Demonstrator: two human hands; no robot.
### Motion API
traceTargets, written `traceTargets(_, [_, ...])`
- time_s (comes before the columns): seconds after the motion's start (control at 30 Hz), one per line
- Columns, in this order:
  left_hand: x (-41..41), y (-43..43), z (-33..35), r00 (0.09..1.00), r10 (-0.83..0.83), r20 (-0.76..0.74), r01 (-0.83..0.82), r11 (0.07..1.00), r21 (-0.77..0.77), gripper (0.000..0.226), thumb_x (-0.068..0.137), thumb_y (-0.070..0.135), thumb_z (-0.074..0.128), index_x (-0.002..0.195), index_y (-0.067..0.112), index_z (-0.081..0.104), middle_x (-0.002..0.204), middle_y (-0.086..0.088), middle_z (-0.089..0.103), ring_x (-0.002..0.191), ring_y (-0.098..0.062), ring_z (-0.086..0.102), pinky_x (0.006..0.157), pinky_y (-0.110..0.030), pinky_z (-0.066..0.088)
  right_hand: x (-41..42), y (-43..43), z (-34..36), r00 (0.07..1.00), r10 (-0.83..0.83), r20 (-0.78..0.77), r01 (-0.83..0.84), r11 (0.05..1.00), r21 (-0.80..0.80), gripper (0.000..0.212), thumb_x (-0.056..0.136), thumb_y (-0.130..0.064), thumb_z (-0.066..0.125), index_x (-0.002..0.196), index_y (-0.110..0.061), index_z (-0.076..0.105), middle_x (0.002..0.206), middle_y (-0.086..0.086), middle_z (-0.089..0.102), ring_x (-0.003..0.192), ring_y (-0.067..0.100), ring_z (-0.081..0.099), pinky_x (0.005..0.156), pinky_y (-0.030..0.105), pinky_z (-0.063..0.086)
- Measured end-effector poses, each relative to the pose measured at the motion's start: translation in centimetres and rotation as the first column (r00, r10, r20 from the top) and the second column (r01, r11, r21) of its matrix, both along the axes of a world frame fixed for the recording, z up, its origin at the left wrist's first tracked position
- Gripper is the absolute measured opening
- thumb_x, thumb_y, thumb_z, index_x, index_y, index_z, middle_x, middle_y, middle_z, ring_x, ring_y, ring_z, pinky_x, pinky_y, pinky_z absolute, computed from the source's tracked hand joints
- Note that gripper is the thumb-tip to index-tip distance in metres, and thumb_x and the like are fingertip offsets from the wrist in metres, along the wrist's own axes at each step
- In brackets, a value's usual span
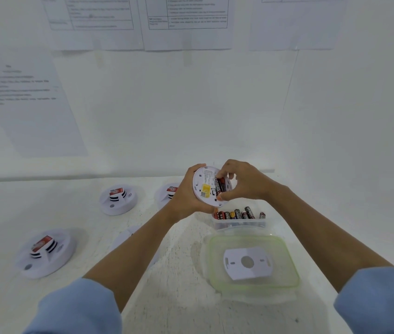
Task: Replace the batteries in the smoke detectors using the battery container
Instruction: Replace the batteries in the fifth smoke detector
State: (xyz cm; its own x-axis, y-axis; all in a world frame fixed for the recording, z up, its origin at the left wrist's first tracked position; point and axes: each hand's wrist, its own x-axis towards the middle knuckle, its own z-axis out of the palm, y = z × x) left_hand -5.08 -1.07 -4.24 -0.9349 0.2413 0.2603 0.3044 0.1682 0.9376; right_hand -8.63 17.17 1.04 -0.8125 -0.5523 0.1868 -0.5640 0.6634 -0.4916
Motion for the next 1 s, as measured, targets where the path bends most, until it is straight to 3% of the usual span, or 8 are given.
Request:
traceTargets(0.23, [0.0,0.2,0.0,1.000,0.000,-0.007,0.000,1.000,-0.009,0.095,0.056,-0.021,0.076,0.130,0.017,0.029,0.116,0.006,0.047,0.100,0.008,0.055,0.073,-0.016,0.052,-0.2,0.1,0.5,1.000,0.005,0.017,-0.005,1.000,-0.005,0.043,0.059,-0.022,0.085,0.094,-0.020,0.059,0.095,-0.006,0.052,0.086,0.013,0.048,0.078,0.027,0.043])
traceTargets(0.7, [-0.5,-0.5,-0.4,0.999,0.012,-0.035,-0.012,1.000,0.009,0.098,0.053,-0.023,0.077,0.130,0.014,0.029,0.116,0.005,0.047,0.099,0.010,0.055,0.071,-0.015,0.051,0.3,-0.4,0.7,0.999,0.038,0.025,-0.040,0.998,0.050,0.048,0.061,-0.024,0.084,0.102,-0.016,0.060,0.097,-0.008,0.050,0.081,0.002,0.043,0.074,0.019,0.040])
traceTargets(0.8, [-0.5,-0.6,-0.2,0.999,0.016,-0.041,-0.015,1.000,0.027,0.100,0.048,-0.014,0.080,0.130,0.015,0.029,0.116,0.005,0.047,0.102,0.003,0.055,0.073,-0.017,0.052,0.3,-0.2,0.6,0.998,0.007,0.059,-0.006,1.000,-0.024,0.046,0.058,-0.020,0.085,0.096,-0.018,0.058,0.093,-0.007,0.054,0.079,0.006,0.046,0.069,0.018,0.040])
traceTargets(0.9, [-0.6,-1.0,-0.1,0.998,0.031,-0.057,-0.029,0.999,0.036,0.101,0.049,-0.014,0.081,0.130,0.014,0.029,0.118,0.006,0.045,0.107,-0.005,0.052,0.075,-0.016,0.051,0.1,0.5,0.8,0.986,-0.010,0.166,0.044,0.978,-0.203,0.041,0.060,-0.011,0.085,0.093,-0.014,0.059,0.086,-0.004,0.062,0.072,0.008,0.054,0.064,0.015,0.044])
traceTargets(1.0, [-0.6,-1.6,-0.1,0.997,0.046,-0.068,-0.043,0.998,0.042,0.101,0.047,-0.005,0.081,0.131,0.016,0.030,0.122,0.005,0.045,0.111,-0.007,0.050,0.079,-0.016,0.051,-0.2,1.5,0.5,0.950,-0.038,0.311,0.129,0.952,-0.278,0.041,0.061,-0.001,0.082,0.092,-0.009,0.058,0.078,0.003,0.065,0.065,0.013,0.060,0.066,0.023,0.051])
